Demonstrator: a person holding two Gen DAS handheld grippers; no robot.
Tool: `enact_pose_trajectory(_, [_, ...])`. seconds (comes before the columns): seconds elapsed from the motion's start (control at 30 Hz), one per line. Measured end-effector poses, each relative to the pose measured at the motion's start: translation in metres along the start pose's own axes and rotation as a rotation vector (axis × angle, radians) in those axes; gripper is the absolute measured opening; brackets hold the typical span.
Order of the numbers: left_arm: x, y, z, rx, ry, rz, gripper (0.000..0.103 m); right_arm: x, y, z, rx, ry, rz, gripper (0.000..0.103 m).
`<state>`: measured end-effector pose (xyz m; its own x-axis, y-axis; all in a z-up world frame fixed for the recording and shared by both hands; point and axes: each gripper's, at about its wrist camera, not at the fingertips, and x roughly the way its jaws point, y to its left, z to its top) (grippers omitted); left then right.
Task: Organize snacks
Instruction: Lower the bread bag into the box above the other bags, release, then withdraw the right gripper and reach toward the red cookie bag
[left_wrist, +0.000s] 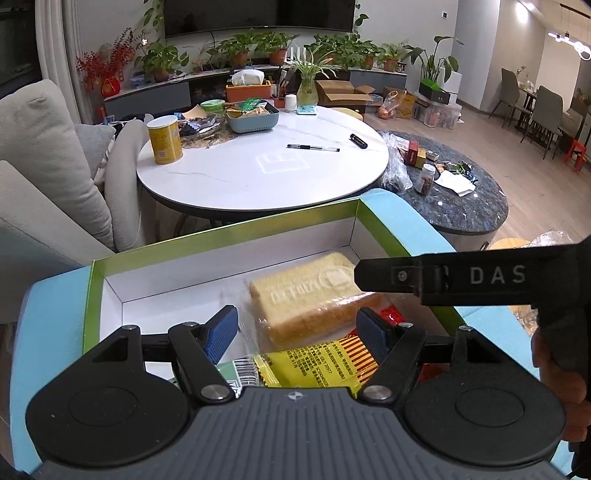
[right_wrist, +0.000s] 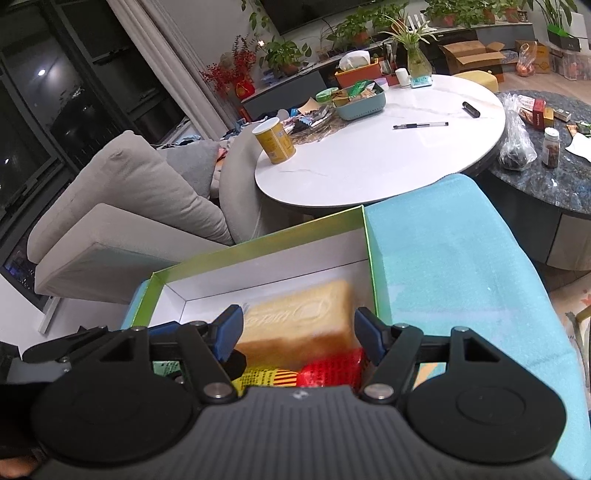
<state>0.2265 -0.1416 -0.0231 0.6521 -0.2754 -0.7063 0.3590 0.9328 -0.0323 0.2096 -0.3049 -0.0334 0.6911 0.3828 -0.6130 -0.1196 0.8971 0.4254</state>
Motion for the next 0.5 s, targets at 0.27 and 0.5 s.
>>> enact_pose_trajectory(0.27, [-0.028,0.003,-0.002,-0.015,-0.036,-0.006,0.070,-0.027,0.010,-0.005,0.000,-0.014,0.035,0.065])
enact_pose_trajectory(0.5, [-0.063,-0.002,-0.005,-0.019,-0.085,-0.004,0.072,-0.063,0.029,-0.012,-0.033,-0.060,0.055,0.065])
